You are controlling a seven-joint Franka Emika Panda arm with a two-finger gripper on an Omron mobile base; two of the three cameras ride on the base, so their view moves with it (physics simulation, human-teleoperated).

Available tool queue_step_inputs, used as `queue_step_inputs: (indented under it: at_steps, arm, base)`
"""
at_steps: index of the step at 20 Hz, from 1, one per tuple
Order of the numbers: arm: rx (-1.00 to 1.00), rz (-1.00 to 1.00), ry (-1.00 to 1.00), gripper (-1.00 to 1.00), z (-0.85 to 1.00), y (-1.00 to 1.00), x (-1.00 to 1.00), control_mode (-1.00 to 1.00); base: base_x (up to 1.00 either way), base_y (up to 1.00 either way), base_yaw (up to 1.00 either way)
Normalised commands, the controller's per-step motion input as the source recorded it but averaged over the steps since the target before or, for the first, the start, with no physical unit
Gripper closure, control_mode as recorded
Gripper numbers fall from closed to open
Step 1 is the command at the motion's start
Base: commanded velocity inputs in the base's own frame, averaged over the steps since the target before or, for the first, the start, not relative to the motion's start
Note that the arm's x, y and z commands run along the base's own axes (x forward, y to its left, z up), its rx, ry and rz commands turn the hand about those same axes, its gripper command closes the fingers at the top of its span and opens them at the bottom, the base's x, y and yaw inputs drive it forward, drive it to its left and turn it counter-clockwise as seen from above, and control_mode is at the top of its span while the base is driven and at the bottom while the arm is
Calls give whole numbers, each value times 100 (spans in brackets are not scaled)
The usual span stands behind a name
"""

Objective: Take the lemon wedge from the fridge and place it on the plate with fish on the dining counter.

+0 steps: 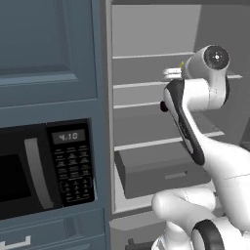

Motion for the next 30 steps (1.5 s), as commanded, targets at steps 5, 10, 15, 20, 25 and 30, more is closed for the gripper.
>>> queue_step_inputs:
  at_steps: [5,10,15,20,25,30]
  arm:
    - [0,0,-6,100,-44,12,-100,-100]
    - [0,7,0,100,-10,0,-20,100]
    - [0,0,0,100,0,0,0,100]
    - [0,0,0,100,0,0,0,100]
    - [0,0,0,100,0,0,0,100]
    - [0,0,0,100,0,0,0,100]
  base:
    - [0,0,0]
    - [-80,-2,50]
    - [-63,-2,84]
    - [-10,0,97]
    - [0,1,100]
    - [0,1,100]
